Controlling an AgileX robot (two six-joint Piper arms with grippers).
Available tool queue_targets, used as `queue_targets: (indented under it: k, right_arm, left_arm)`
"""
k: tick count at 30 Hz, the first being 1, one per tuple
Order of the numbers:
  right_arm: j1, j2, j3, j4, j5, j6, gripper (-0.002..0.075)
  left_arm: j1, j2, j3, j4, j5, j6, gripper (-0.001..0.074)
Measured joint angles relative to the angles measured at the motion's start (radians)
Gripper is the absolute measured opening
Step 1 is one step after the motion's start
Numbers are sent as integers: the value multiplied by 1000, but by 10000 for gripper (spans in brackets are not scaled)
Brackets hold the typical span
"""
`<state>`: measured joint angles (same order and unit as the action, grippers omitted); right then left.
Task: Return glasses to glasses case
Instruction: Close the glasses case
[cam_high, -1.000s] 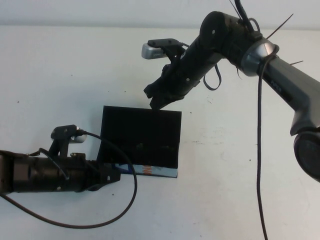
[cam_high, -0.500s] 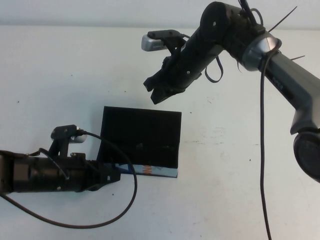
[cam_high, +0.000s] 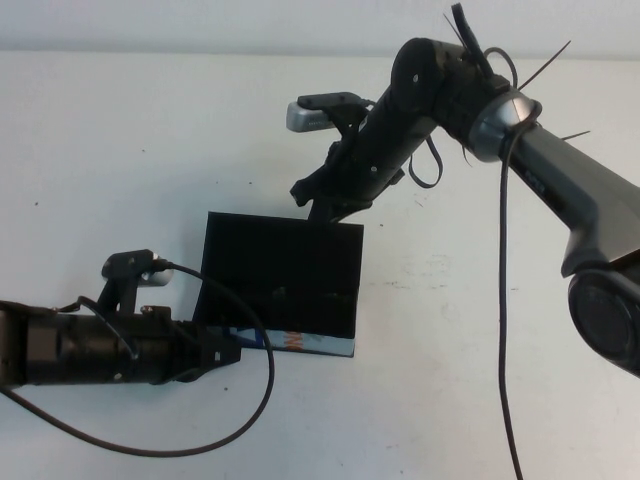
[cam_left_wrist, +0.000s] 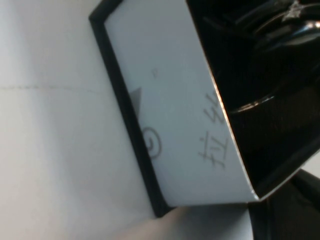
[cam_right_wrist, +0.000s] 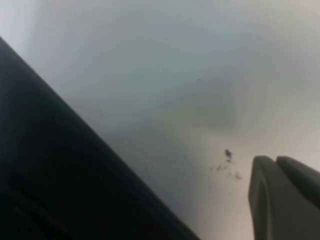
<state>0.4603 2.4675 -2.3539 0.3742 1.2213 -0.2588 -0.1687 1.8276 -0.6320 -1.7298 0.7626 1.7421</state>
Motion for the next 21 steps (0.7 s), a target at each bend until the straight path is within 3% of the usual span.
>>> queue_targets:
  k: [15,21]
  right_arm:
    - [6,-6,-8,126,6,6,-11]
    - [47,-94,95,132,6,2,-11]
  left_arm:
    - [0,0,0,0,-4,0,-4]
    - [0,0,0,0,-8,0,-4]
